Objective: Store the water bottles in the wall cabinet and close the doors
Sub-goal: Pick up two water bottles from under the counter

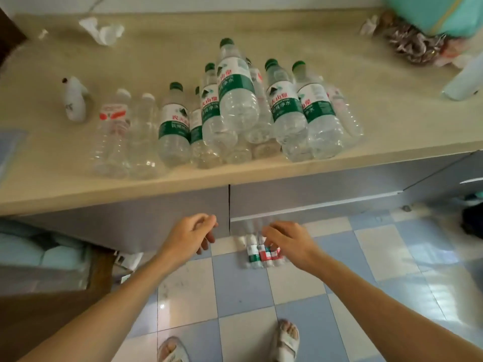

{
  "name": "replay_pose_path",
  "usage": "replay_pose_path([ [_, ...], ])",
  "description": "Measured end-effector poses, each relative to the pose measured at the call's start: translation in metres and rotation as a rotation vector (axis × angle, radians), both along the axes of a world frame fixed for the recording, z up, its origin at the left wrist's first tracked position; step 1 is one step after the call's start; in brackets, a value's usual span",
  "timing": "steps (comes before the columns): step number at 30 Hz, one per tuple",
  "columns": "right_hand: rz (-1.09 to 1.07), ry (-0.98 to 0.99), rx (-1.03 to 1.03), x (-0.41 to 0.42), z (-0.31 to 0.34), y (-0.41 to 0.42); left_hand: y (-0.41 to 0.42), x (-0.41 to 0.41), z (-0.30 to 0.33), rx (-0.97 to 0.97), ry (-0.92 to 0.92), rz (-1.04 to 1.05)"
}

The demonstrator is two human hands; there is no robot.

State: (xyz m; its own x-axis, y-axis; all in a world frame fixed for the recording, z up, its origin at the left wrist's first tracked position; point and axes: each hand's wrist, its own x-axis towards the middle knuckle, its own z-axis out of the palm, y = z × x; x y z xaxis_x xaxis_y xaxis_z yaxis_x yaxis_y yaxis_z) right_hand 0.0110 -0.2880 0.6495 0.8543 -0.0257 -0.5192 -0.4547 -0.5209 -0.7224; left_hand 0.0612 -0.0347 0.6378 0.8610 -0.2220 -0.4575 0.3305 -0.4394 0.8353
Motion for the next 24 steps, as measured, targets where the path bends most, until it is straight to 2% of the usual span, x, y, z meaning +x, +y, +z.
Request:
replay_pose_path([
  [5, -0.135, 0.127, -0.024, -0.018, -0.123, -0.055, -0.045, -0.010, -0.116, 0.105, 0.111, -0.021],
  [8, -0.210, 0.132, -0.077, -0.032, -0.201, -0.076, -0.075, -0.009, -0.190, 0.155, 0.122, -0.025],
  [10, -0.213, 0.133, -0.127, -0.040, -0.254, -0.084, -0.093, -0.009, -0.242, 0.197, 0.117, -0.026],
  [18, -0.175, 0.170, -0.116, -0.040, -0.454, -0.092, -0.139, -0.019, -0.450, 0.360, 0.114, -0.025],
  [24, -0.197, 0.210, -0.098, -0.023, -0.561, -0.088, -0.150, -0.027, -0.569, 0.389, 0.220, -0.013],
])
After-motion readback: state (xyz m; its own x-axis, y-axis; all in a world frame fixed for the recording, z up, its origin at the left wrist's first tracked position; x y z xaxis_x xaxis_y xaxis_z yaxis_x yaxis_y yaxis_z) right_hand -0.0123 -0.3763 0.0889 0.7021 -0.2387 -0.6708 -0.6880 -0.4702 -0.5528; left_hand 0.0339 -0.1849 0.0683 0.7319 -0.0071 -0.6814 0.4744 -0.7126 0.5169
